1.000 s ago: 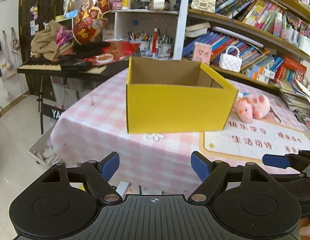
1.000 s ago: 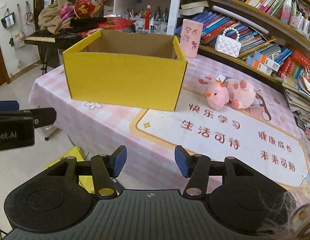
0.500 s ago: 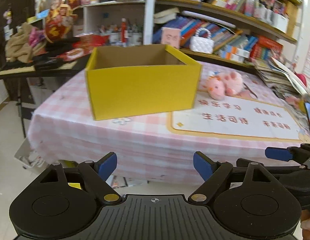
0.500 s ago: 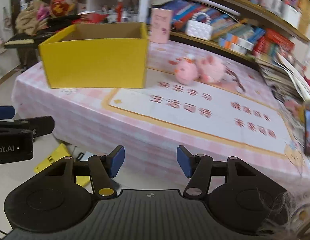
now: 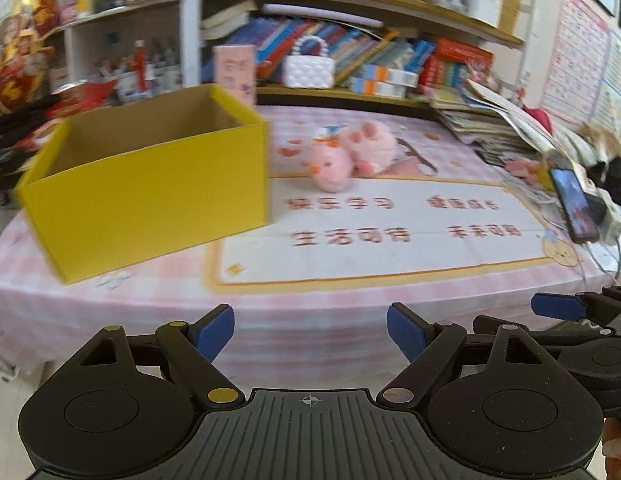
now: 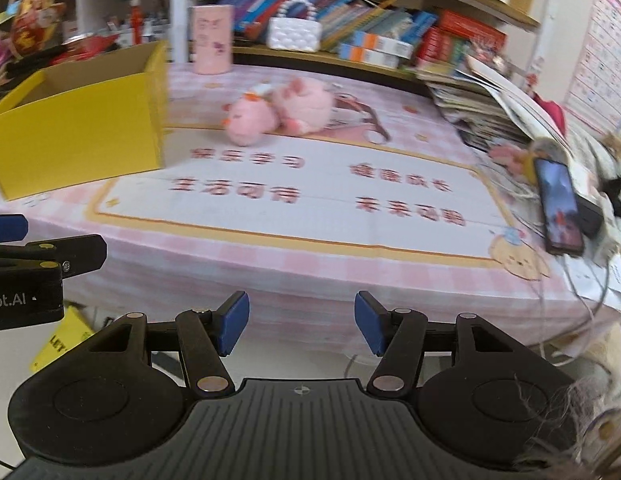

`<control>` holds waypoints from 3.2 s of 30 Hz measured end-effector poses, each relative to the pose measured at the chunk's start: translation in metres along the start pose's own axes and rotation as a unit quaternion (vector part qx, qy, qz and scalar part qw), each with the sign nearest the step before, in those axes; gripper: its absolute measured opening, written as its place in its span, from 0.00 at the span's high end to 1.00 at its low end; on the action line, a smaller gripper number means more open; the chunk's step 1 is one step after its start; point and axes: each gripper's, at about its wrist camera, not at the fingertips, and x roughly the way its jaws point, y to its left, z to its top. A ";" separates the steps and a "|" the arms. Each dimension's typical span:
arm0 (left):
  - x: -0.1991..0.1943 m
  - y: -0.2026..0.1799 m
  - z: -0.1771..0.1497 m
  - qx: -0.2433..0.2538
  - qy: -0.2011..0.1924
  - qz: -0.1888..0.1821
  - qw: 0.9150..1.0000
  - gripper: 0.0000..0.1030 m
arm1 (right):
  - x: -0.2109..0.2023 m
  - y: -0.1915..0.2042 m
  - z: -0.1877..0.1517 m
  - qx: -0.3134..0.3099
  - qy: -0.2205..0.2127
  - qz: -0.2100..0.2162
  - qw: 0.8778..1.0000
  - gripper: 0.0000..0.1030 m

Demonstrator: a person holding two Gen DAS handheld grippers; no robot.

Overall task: Organize objects
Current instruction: 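Move both open tools back toward the two pink plush toys, then grasp the pink chick plush with the left tool while the right tool grasps the pink pig plush, then lift and carry both pink plush toys over the yellow box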

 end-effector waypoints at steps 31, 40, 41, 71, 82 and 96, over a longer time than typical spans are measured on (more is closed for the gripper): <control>0.156 -0.058 0.138 -0.025 -0.030 0.096 0.995 0.34 | 0.138 -0.126 0.148 0.070 -0.035 0.082 0.994 0.46; 0.221 -0.053 0.150 -0.031 0.020 0.122 0.992 0.34 | 0.172 -0.123 0.202 0.073 -0.033 0.165 0.983 0.34; 0.224 -0.051 0.150 -0.032 0.023 0.124 0.992 0.38 | 0.175 -0.121 0.207 0.071 -0.032 0.180 0.981 0.31; 0.130 -0.045 0.121 -0.049 -0.001 -0.004 0.999 0.52 | 0.178 -0.099 0.188 0.021 -0.010 0.150 0.988 0.39; 0.079 -0.018 0.073 -0.058 -0.011 -0.028 0.998 0.52 | 0.091 -0.072 0.129 0.045 -0.024 0.100 0.994 0.39; 0.007 0.049 0.013 -0.105 -0.009 0.024 0.994 0.52 | 0.031 0.014 0.065 -0.030 -0.001 0.135 0.990 0.39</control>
